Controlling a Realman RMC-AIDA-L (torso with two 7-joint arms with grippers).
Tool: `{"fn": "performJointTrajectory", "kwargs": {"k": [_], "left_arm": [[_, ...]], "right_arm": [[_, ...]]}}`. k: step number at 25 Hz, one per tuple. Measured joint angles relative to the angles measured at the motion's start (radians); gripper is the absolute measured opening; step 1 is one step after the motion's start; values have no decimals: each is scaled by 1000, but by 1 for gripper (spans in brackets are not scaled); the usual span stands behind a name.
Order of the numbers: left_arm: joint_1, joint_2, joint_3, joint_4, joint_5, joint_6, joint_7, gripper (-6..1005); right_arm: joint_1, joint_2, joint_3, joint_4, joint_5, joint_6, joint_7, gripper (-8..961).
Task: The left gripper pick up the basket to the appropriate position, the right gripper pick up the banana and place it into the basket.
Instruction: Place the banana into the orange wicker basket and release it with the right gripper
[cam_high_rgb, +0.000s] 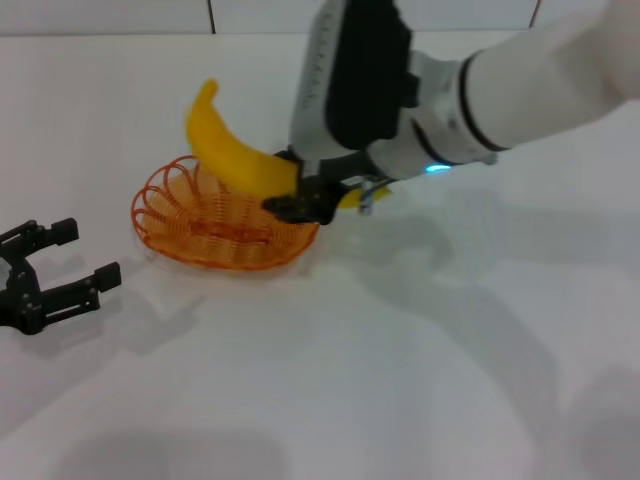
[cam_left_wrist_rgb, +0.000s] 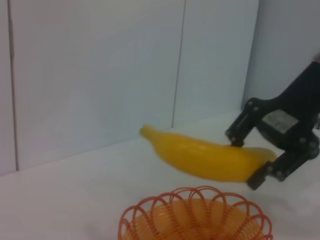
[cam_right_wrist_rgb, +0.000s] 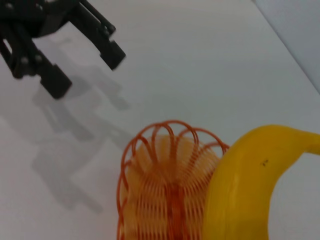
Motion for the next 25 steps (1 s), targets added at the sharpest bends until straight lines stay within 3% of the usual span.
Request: {"fn": "performJointTrajectory", "kwargs": {"k": [9, 25], "left_arm": [[-7, 0, -2, -2, 1, -1, 0, 852], [-11, -1, 0, -3, 2, -2, 0, 852]], "right_arm": [[159, 1, -101, 205, 112, 130, -6, 526], [168, 2, -171, 232, 125, 220, -6, 547]]}}
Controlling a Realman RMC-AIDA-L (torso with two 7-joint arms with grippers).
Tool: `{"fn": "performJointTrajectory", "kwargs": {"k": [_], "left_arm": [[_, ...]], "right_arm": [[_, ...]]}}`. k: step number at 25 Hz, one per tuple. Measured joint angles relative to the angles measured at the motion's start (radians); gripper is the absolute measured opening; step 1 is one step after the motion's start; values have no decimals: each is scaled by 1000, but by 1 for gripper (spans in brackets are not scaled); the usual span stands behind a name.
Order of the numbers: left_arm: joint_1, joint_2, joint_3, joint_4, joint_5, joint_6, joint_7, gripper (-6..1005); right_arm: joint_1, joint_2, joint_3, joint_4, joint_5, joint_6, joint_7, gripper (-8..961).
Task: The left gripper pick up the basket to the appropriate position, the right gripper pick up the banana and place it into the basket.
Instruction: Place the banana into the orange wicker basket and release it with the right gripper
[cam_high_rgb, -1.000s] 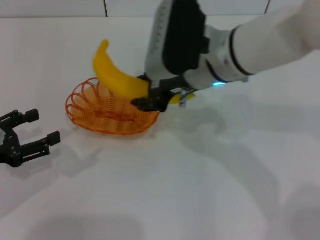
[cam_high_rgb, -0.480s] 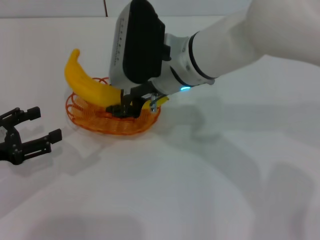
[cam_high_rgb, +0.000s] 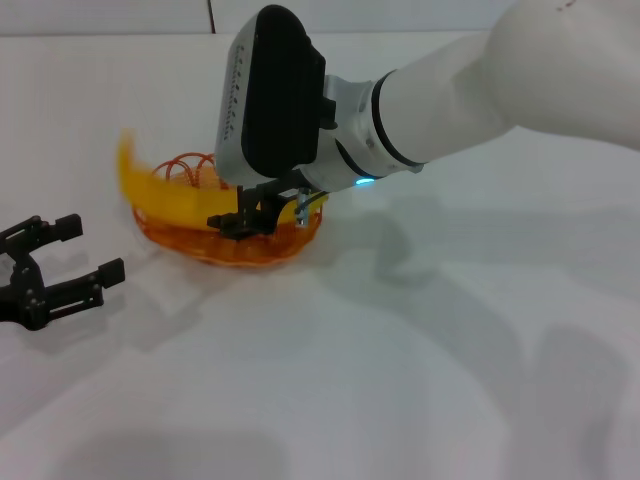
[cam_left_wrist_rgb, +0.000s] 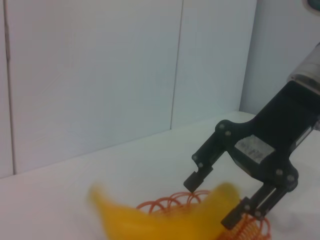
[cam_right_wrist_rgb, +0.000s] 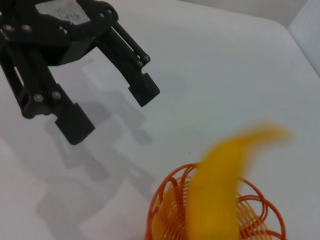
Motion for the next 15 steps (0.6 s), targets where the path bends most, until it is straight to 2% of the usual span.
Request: {"fn": "performJointTrajectory", "kwargs": {"k": [4, 7, 11, 15], "left_arm": [[0, 0, 0, 0, 0, 0, 0, 852], [2, -2, -2, 0, 8, 0, 0, 852], [4, -8, -7, 0, 19, 0, 0, 852], [4, -8, -9, 0, 20, 0, 0, 852]], "right_arm": [[-1, 1, 0, 0, 0, 1, 0, 552], [-22, 0, 2, -33, 0, -1, -1, 639], [-119, -11, 43, -156, -4, -16, -25, 741], [-257, -10, 159, -261, 46, -78, -158, 803]]}}
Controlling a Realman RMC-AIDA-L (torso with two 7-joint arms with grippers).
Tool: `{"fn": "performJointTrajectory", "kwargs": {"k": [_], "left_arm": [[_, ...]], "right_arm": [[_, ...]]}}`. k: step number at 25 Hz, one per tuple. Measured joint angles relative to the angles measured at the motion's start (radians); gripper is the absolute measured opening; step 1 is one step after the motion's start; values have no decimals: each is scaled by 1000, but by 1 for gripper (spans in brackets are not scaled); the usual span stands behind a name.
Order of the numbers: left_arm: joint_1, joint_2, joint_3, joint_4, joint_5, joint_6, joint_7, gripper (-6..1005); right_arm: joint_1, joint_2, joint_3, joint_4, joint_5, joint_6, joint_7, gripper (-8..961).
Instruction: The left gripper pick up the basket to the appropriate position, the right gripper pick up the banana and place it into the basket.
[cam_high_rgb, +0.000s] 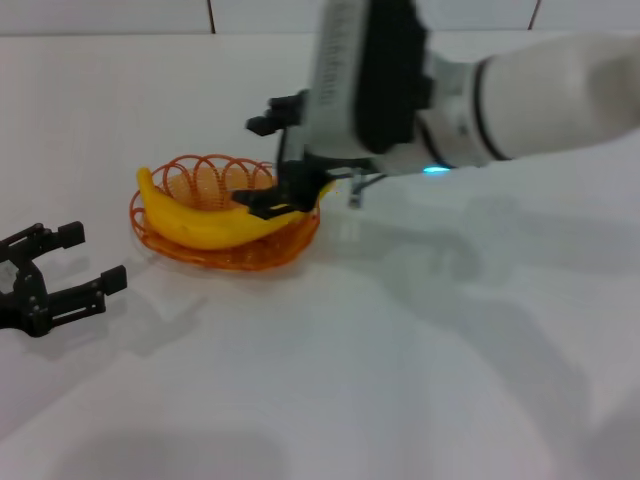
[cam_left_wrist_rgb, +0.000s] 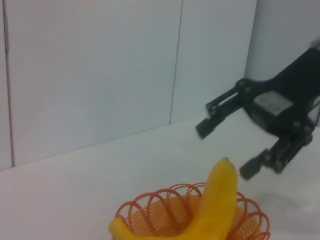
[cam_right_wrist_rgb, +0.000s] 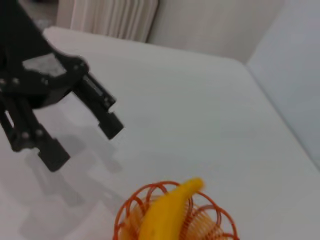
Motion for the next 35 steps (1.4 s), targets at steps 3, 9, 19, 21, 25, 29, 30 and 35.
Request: {"fn": "performJointTrajectory", "kwargs": {"k": [3, 9, 19, 21, 25, 29, 30, 35], "left_arm": [[2, 0, 0, 0, -4, 0, 1, 852], [3, 0, 0, 0, -6, 0, 3, 852], [-5, -1, 0, 0, -9, 0, 11, 852], [-6, -2, -1, 0, -9, 0, 12, 852], [-6, -3, -2, 0, -9, 0, 23, 852], [-11, -3, -2, -10, -9, -1, 30, 852], [-17, -3, -2, -20, -9, -1, 31, 852], [-38, -2, -2, -47, -2, -4, 44, 852]], "right_arm": [[-54, -2, 84, 9, 126, -66, -134, 802], [-79, -4, 333, 220, 350, -266, -406, 799], [-108, -9, 702, 556, 400, -409, -705, 794], [-116, -12, 752, 595, 399, -427, -741, 794], [-155, -16, 808, 620, 399, -456, -790, 794], [-169, -16, 822, 634, 399, -462, -821, 794], [-170, -16, 823, 637, 395, -462, -820, 794], [-173, -16, 834, 677, 389, -458, -851, 794]]}}
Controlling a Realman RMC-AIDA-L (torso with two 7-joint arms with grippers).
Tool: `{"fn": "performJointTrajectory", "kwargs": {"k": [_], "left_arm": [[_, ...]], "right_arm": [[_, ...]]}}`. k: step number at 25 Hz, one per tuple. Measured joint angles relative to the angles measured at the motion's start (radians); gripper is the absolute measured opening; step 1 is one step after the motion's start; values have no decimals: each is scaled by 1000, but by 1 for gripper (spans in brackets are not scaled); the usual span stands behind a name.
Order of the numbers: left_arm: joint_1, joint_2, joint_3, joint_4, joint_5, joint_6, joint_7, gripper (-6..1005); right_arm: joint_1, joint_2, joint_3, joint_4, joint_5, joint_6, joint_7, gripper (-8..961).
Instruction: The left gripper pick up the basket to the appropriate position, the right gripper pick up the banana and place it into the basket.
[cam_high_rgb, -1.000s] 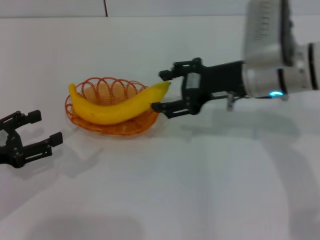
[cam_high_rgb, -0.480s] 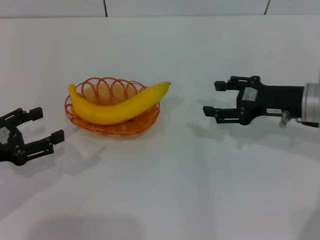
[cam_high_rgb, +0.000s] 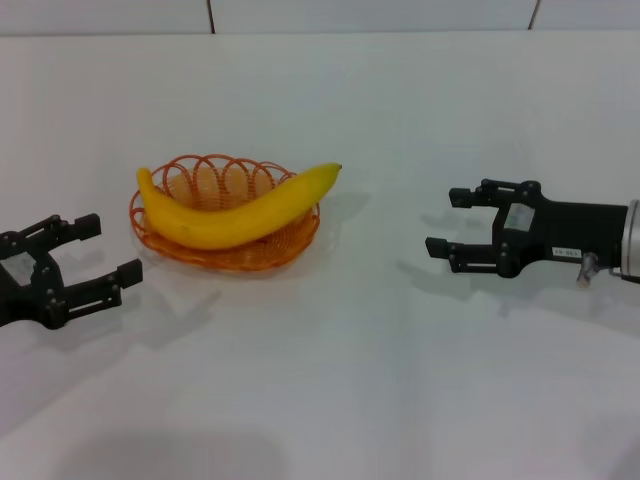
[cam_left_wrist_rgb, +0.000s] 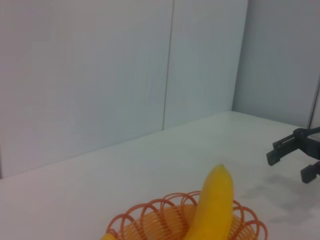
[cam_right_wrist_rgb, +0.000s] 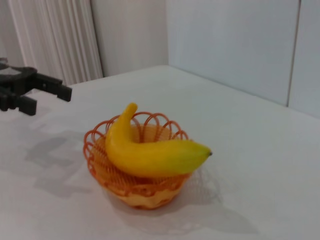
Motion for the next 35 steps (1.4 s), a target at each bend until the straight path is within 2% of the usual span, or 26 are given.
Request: {"fn": "performJointTrajectory", "kwargs": {"k": [10, 17, 35], "left_arm": [[-4, -1, 0, -2, 0, -6, 8, 852], [-5, -1, 0, -3, -6, -6, 9, 852], [-7, 0, 2, -3, -7, -6, 15, 852]], "right_arm": [[6, 0, 36, 65, 8, -5, -74, 794], [8, 1, 110, 123, 9, -42, -171, 794], [8, 2, 128, 130, 9, -54, -198, 794]]}}
